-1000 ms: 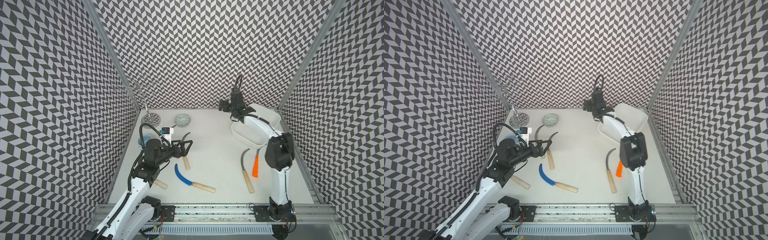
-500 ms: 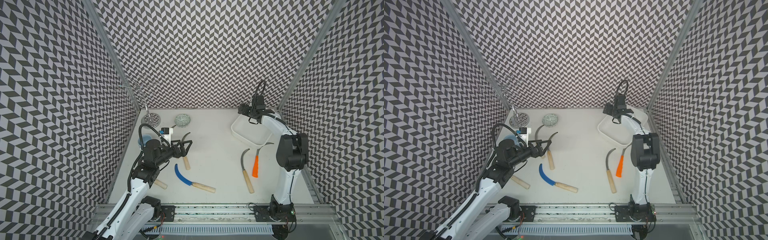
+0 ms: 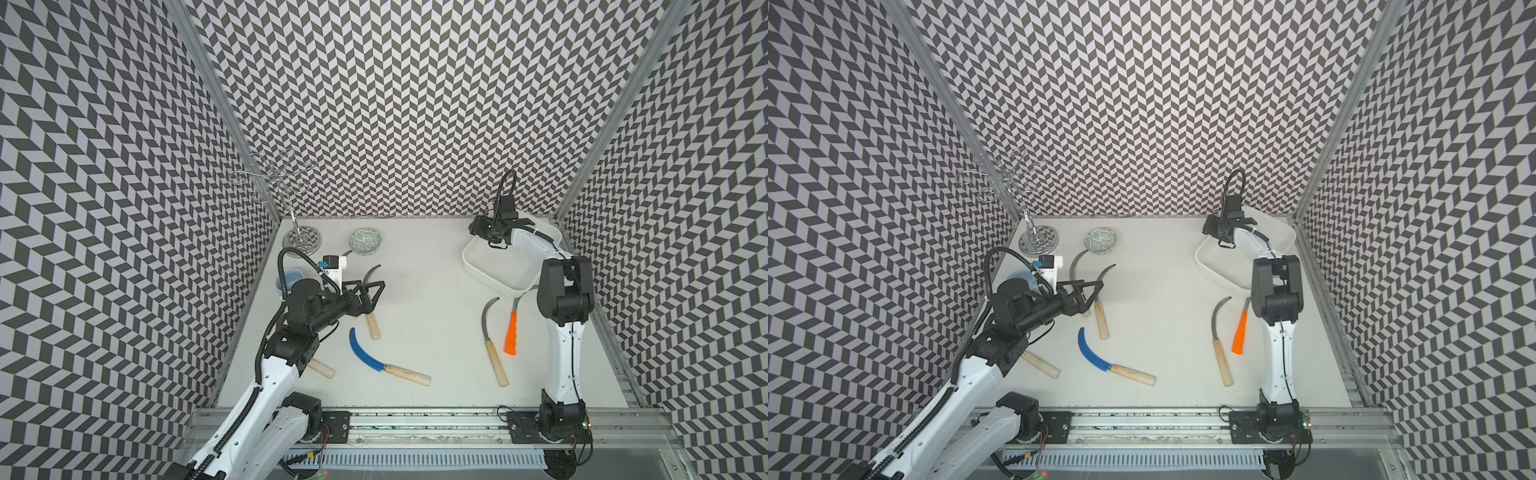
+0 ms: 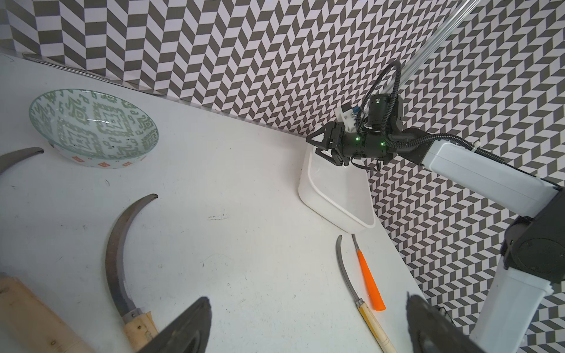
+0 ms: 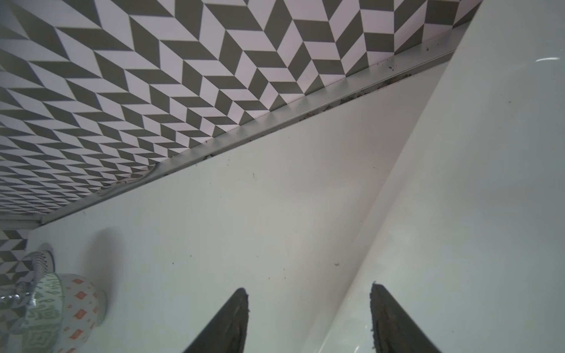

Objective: Put small sickles into storage boxes
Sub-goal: Move the storage box to the center of the board.

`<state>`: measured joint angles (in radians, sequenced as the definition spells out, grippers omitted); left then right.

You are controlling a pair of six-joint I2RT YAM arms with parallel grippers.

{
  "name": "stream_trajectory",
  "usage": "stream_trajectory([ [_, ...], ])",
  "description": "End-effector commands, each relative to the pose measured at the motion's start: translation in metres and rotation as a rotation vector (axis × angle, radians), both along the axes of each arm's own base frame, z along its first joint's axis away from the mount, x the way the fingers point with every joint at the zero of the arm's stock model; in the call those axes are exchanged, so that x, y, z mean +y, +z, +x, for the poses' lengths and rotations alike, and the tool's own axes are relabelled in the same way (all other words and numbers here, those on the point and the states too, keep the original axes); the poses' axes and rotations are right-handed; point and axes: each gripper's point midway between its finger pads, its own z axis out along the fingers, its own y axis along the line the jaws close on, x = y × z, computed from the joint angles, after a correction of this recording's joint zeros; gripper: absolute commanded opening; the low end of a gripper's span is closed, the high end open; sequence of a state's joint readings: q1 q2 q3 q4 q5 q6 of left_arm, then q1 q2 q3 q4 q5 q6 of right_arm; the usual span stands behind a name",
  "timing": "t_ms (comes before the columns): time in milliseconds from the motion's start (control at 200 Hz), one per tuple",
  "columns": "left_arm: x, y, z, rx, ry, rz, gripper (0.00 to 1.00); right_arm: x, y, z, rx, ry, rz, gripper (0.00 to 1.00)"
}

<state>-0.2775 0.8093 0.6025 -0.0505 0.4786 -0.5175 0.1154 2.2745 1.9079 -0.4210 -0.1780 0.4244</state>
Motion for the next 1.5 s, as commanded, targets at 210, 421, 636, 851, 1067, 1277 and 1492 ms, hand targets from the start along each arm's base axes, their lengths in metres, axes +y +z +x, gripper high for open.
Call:
stream_trajectory([
  [210,0.0,0.005,0.0,-0.028,-0.006,-0.019,1.0,0.023,-0.029,-0.007,0.105,0.036,0.136,0.35],
  [421,0.001,0.004,0.0,-0.023,-0.006,-0.022,1.0,0.032,-0.037,-0.013,0.132,0.048,0.108,0.21],
  [636,0.001,0.003,0.0,-0.023,-0.006,-0.023,1.0,0.039,-0.046,-0.027,0.178,0.053,0.076,0.12],
  [851,0.002,0.004,0.001,-0.024,-0.005,-0.024,0.99,0.043,-0.036,-0.048,0.17,0.05,0.06,0.04],
  [1067,0.002,0.004,0.001,-0.024,-0.002,-0.025,0.99,0.068,-0.02,-0.063,0.168,0.096,0.059,0.01],
  [1277,0.003,0.005,0.001,-0.027,-0.001,-0.026,1.0,0.102,-0.014,-0.09,0.17,0.141,0.087,0.01],
  [1492,0.005,0.005,0.002,-0.026,0.002,-0.031,1.0,0.136,-0.002,-0.123,0.174,0.18,0.094,0.01],
])
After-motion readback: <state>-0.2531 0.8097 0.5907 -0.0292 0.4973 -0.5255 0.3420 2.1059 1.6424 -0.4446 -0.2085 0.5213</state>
